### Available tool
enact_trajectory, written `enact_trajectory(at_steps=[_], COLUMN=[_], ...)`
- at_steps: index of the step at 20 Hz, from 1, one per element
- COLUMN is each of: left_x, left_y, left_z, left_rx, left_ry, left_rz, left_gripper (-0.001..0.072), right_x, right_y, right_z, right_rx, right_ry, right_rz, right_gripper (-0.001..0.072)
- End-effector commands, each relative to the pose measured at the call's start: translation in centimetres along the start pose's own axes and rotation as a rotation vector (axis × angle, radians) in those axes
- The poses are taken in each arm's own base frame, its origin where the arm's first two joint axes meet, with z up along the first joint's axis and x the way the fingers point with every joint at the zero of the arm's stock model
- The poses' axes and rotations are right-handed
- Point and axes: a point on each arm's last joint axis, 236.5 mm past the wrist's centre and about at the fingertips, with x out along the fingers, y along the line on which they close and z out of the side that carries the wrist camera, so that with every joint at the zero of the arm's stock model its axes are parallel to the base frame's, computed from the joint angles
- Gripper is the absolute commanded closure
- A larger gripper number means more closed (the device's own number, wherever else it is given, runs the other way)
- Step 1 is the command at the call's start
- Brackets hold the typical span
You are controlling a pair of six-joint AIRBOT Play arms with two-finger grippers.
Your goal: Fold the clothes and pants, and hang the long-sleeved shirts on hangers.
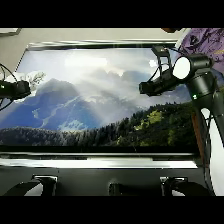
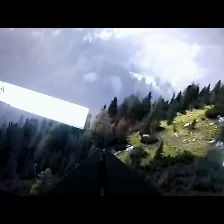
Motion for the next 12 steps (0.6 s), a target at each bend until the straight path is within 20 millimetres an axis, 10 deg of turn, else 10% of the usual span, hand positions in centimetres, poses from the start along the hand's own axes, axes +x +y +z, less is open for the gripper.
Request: enact_trajectory(at_steps=[1,7,8,10,12], left_x=[0.0,0.0,0.0,0.1,0.3], left_y=[0.0,0.0,0.3,2.3,7.1], left_z=[0.0,0.0,0.0,1.0,3.0], left_rx=[-0.001,-0.001,-0.001,-0.073,-0.146], left_ry=[-0.001,0.001,-0.001,-0.040,-0.117], left_rz=[0.001,0.001,0.009,0.092,0.246], left_gripper=[0.0685,0.0682,0.0593,-0.0013,-0.0013], right_x=[0.0,0.0,0.0,0.0,0.0], right_y=[0.1,0.1,0.1,0.1,0.1], right_z=[0.0,0.0,0.0,0.0,0.0], right_rx=[-0.001,-0.001,-0.001,-0.001,-0.001], right_ry=[-0.001,-0.001,-0.001,-0.001,-0.001], right_rz=[0.001,0.001,0.001,0.001,0.001], right_gripper=[0.0666,0.0666,0.0666,0.0666,0.0666])
